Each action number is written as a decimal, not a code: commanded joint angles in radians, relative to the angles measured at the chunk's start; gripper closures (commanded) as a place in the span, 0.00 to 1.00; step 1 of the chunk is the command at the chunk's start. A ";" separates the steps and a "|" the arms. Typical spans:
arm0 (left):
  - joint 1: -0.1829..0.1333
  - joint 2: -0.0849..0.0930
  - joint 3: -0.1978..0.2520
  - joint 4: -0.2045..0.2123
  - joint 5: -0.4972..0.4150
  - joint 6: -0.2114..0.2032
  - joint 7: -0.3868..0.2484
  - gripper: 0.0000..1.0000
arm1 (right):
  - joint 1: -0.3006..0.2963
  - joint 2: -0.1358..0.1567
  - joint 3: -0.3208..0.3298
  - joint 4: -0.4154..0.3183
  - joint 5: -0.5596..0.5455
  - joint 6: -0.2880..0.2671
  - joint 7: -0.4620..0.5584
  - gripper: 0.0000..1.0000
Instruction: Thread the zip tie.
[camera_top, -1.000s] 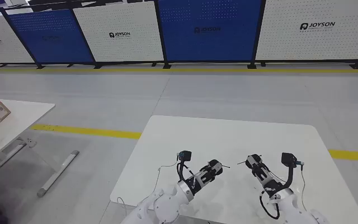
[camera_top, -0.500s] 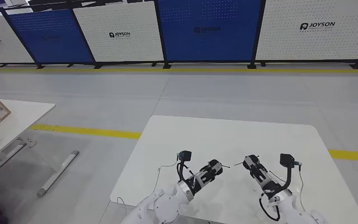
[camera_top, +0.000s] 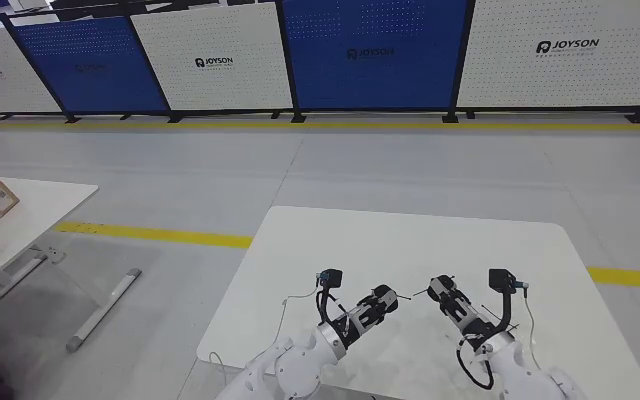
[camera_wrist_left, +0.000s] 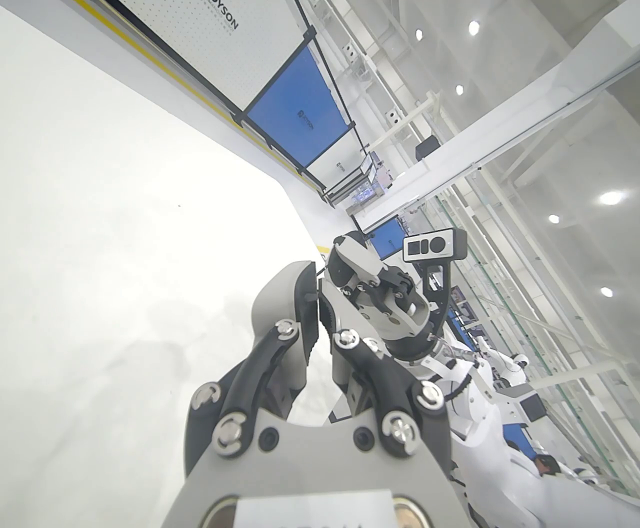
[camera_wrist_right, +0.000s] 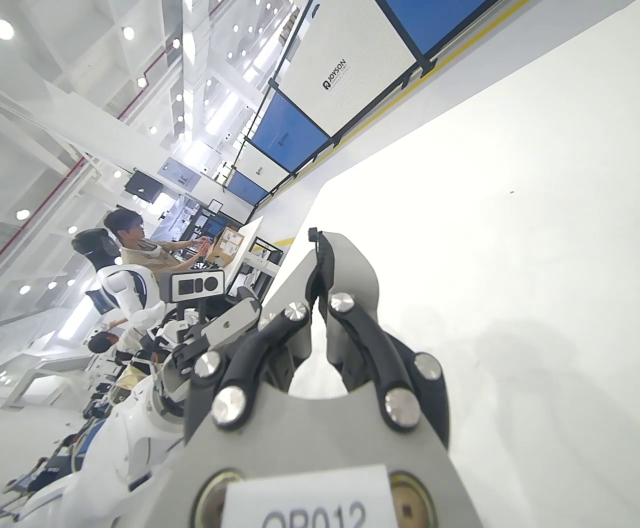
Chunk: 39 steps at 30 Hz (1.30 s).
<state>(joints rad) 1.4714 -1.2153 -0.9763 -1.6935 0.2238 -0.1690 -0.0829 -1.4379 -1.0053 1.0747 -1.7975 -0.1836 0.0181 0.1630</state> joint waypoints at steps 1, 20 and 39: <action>0.000 0.000 0.000 0.000 0.000 0.000 0.000 1.00 | 0.000 0.000 0.000 0.000 0.000 0.000 0.000 1.00; 0.000 0.000 0.000 0.000 0.000 0.000 0.000 1.00 | -0.184 -0.009 0.057 0.025 -0.126 -0.311 -0.305 1.00; -0.006 -0.002 0.007 -0.001 0.026 0.008 0.016 1.00 | -0.168 -0.020 0.044 0.037 -0.113 -0.292 -0.308 1.00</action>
<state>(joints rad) 1.4650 -1.2175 -0.9698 -1.6949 0.2502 -0.1613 -0.0666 -1.6107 -1.0227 1.1229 -1.7647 -0.3012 -0.2759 -0.1445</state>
